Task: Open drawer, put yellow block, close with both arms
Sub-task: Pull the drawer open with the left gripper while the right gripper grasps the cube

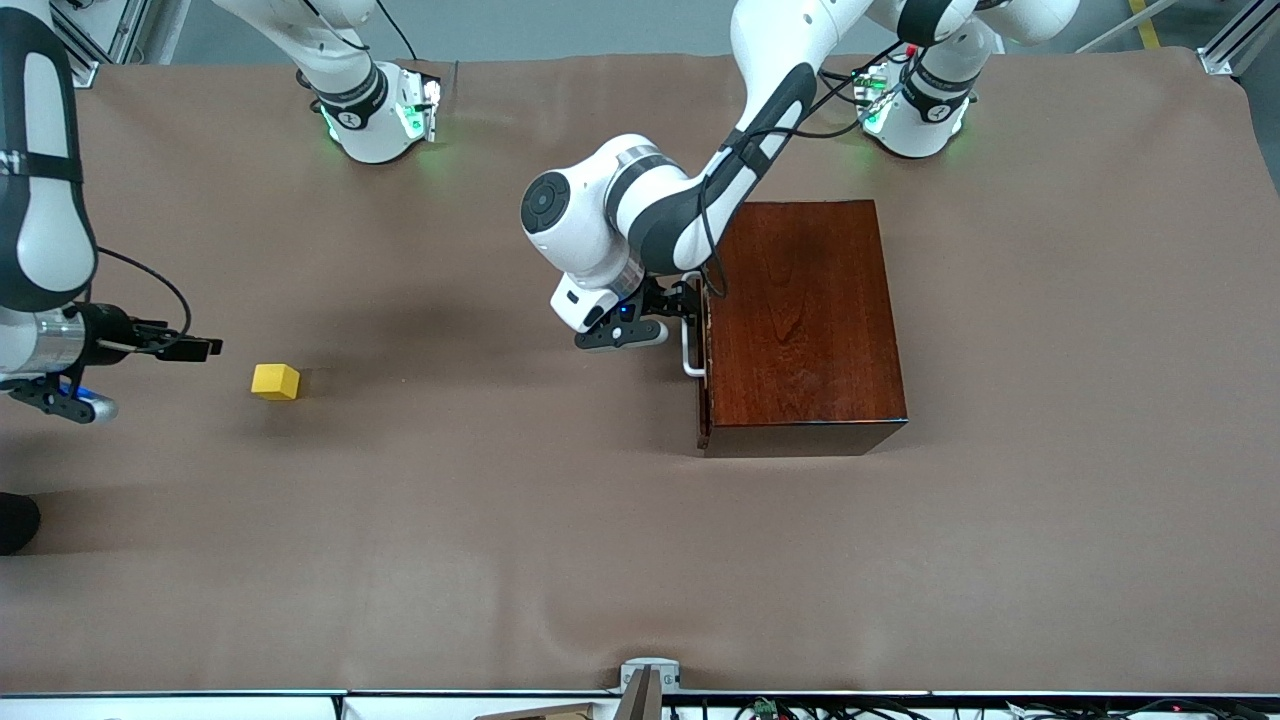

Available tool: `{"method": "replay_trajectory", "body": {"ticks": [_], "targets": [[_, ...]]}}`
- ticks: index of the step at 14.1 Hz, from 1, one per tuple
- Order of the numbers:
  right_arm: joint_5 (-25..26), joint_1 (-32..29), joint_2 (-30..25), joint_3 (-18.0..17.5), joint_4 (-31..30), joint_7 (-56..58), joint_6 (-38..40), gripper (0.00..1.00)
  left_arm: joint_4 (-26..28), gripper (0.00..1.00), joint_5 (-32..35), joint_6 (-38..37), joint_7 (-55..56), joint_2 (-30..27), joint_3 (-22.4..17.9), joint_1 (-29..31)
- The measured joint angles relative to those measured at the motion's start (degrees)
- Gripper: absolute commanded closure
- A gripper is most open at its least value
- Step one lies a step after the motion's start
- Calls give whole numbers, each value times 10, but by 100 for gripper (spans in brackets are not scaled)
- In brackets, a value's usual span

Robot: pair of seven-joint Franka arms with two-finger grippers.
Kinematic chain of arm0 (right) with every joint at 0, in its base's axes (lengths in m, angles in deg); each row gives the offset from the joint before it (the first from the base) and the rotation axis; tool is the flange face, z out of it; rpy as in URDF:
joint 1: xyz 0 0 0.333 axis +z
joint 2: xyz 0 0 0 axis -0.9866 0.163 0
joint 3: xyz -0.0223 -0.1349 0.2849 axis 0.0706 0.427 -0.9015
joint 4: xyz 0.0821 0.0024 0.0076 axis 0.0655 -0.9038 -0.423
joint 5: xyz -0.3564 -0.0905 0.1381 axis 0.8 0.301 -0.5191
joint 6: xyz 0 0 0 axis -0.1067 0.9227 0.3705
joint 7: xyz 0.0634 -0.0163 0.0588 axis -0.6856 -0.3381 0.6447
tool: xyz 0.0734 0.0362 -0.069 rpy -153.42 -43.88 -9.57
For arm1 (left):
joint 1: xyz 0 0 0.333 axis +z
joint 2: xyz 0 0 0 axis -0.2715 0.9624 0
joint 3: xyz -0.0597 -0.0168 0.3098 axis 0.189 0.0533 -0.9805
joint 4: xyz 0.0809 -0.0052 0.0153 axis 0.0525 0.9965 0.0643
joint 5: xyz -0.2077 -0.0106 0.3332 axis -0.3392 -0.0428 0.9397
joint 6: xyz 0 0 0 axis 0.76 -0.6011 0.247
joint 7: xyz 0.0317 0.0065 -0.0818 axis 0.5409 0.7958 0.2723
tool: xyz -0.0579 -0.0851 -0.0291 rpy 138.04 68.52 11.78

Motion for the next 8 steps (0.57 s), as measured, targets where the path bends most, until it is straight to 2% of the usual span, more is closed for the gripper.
{"method": "replay_trajectory", "body": {"ticks": [4, 8], "targets": [[0, 4, 0, -2, -43, 0, -44, 0, 1, 0, 0, 8, 1, 3, 0, -4], [0, 18, 0, -2, -61, -1, -58, 0, 1, 0, 0, 48, 38, 4, 1, -6]]}}
